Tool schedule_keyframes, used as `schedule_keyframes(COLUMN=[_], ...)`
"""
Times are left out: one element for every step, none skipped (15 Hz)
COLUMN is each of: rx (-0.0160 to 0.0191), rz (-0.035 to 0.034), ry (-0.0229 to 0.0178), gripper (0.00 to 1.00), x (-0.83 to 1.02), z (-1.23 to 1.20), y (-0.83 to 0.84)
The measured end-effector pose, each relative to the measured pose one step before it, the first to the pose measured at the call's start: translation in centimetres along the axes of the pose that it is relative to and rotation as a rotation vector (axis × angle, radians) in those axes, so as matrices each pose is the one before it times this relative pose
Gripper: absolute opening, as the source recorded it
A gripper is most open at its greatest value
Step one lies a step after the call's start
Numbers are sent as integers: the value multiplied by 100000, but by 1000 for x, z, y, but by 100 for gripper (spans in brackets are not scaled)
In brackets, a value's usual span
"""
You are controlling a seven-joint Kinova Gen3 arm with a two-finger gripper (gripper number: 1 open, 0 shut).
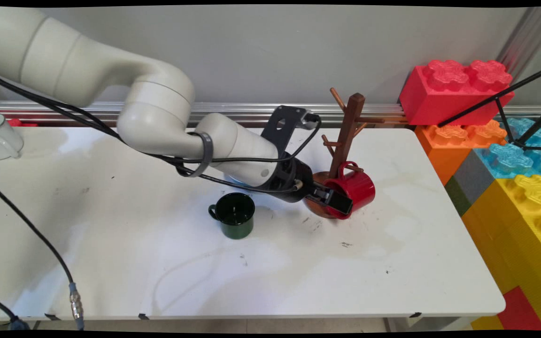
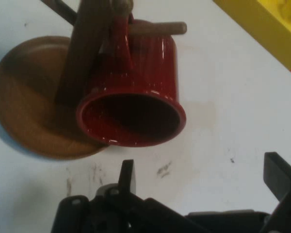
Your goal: Pick up the red mug from the rack
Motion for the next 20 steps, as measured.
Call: schedule_keyframes(rx=[-140,-344,-263,-491,-249,-576,-679,-808,-672,-395,-586,-645,-550,-566,-406,-462,-364,-264,-141,-182], rz=[-283,-480,-324,-504,-322,-577,-648,-632,-463,-331,-422,-385,-344,-385,-356,-448,-495,-456,-354,-509], ry=[381,573,368,559,324,488,498,455,267,158,207,197,178,226,229,324,343,306,208,317], gripper=[100,100,100,100,100,100,100,100,100,100,100,100,100,100,100,100,100,100,100,100], x=[7,4,0,-6,-28,-35,-45,-54,-78,-63,-84,-94,-95,-81,-53,-32,-21,-7,-7,-4], z=[246,356,230,325,203,299,337,313,255,148,222,253,247,256,215,278,300,259,178,253], y=[-25,-30,-27,-45,-39,-61,-66,-69,-85,-70,-112,-118,-107,-78,-63,-34,-16,-8,-2,-1])
